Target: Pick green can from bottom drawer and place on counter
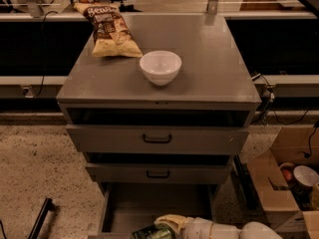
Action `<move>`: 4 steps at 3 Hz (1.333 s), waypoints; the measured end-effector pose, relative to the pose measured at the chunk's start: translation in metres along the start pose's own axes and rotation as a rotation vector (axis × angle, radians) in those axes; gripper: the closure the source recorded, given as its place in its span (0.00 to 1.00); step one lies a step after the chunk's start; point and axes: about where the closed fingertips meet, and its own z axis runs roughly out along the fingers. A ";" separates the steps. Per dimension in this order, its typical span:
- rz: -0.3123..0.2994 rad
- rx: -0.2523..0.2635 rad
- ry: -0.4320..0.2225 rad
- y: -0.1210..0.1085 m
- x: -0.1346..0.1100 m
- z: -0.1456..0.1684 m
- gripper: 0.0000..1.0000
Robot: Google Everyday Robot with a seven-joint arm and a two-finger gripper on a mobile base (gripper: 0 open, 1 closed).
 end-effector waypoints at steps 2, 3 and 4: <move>-0.084 -0.082 0.074 -0.001 -0.089 -0.061 1.00; -0.099 -0.108 0.013 -0.016 -0.088 -0.054 1.00; -0.151 -0.154 -0.046 -0.057 -0.107 -0.070 1.00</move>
Offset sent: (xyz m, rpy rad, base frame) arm -0.0352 -0.0033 0.0688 -0.0419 -0.0272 0.0410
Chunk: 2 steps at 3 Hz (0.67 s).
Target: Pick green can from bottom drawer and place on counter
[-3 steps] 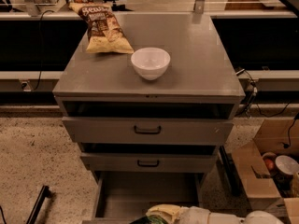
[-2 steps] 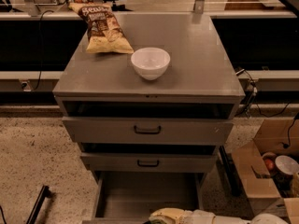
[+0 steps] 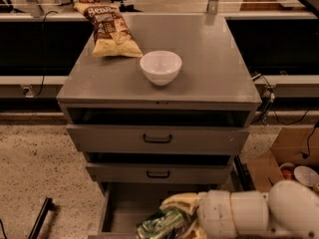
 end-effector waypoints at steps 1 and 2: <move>-0.082 -0.016 0.033 -0.079 -0.024 -0.044 1.00; -0.060 0.026 0.132 -0.167 -0.019 -0.086 1.00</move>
Offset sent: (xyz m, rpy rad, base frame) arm 0.1582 -0.0657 0.2009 -0.1469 -0.0940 -0.1299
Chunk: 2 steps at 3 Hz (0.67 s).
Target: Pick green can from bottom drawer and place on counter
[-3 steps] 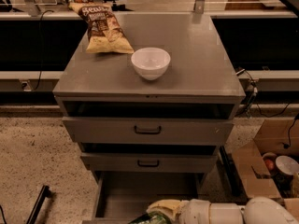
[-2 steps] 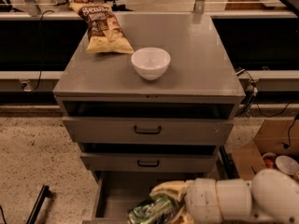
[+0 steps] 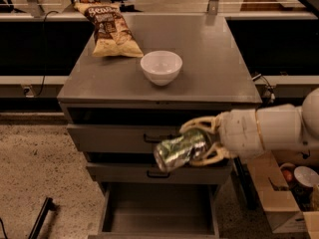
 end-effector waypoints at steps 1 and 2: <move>0.050 0.081 0.024 -0.056 0.039 -0.006 1.00; 0.043 0.088 0.021 -0.064 0.037 -0.006 1.00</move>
Offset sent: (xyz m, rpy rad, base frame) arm 0.0588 -0.0145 0.0116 0.0358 -0.0027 -0.0805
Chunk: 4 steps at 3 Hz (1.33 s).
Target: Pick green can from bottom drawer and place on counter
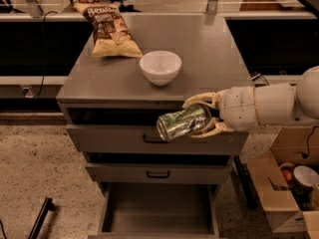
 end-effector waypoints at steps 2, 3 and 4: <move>0.016 0.008 0.045 -0.020 0.014 -0.014 1.00; 0.070 -0.031 0.210 -0.074 0.063 -0.055 1.00; 0.124 -0.109 0.294 -0.098 0.102 -0.068 1.00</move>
Offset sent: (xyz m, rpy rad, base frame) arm 0.0850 -0.0910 0.0482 -0.1145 0.0277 -0.1953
